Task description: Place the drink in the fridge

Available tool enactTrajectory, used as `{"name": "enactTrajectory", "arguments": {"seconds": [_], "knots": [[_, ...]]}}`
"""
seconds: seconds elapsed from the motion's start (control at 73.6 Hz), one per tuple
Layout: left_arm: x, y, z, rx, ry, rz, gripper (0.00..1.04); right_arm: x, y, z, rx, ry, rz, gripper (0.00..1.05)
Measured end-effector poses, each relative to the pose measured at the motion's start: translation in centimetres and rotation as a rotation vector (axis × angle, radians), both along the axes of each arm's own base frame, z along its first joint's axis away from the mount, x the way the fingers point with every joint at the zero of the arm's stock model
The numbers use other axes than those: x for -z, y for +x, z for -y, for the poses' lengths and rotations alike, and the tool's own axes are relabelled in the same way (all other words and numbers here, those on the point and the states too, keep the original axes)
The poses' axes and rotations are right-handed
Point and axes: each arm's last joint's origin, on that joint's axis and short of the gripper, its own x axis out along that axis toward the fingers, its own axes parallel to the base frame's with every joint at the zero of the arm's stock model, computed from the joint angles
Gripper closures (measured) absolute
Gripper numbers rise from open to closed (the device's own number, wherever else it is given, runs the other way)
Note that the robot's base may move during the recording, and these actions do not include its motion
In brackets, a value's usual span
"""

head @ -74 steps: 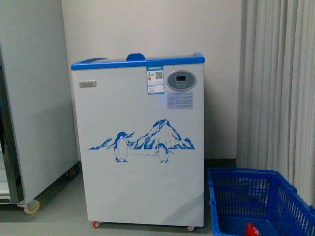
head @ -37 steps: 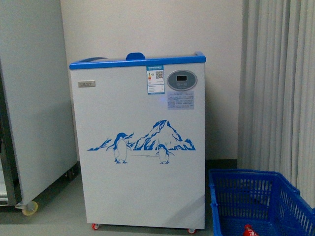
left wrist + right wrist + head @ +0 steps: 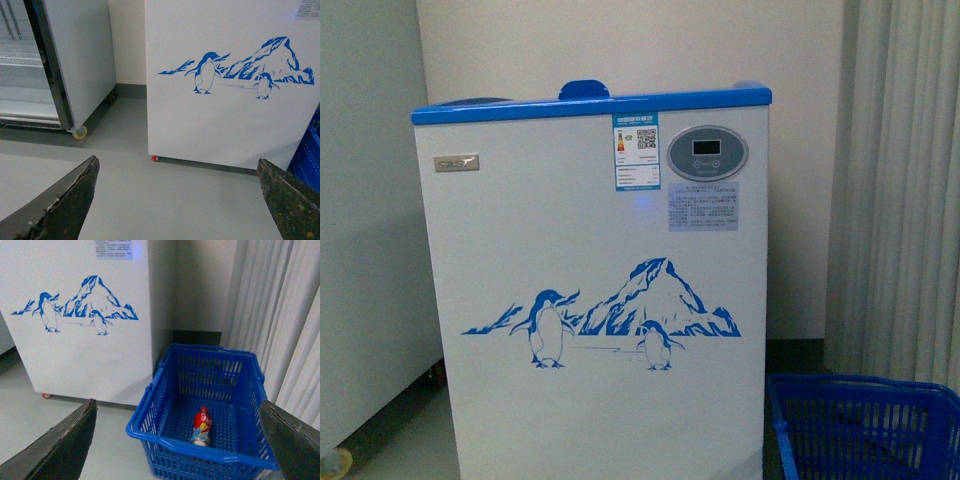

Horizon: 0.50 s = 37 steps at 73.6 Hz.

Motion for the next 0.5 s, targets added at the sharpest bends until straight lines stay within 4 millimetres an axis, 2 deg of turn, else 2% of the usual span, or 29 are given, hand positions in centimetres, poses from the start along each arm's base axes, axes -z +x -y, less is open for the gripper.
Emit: {"name": "enactTrajectory", "arguments": {"seconds": [0.503], "knots": [[0.0,0.0,0.0,0.0,0.0,0.0,0.08,0.0,0.0,0.0,0.0,0.0,0.0,0.08]]}}
